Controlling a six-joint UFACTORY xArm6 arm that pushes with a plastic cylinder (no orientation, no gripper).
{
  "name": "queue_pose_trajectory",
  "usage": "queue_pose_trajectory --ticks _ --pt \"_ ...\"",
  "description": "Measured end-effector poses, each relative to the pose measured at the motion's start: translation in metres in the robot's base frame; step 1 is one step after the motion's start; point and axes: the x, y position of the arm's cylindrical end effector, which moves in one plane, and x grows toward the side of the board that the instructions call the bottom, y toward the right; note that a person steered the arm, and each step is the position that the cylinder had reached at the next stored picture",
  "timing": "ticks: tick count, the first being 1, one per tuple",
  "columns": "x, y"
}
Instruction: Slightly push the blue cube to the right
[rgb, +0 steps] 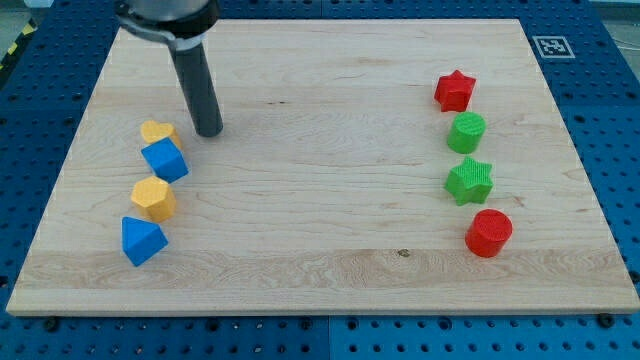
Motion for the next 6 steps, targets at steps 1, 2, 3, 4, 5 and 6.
queue_pose_trajectory --ticks 1,2,3,4,5,6 --pt "0.026 0.0" --pt "0.048 0.0" --pt "0.059 0.0" --pt "0.06 0.0" --pt "0.06 0.0" --pt "0.06 -0.006"
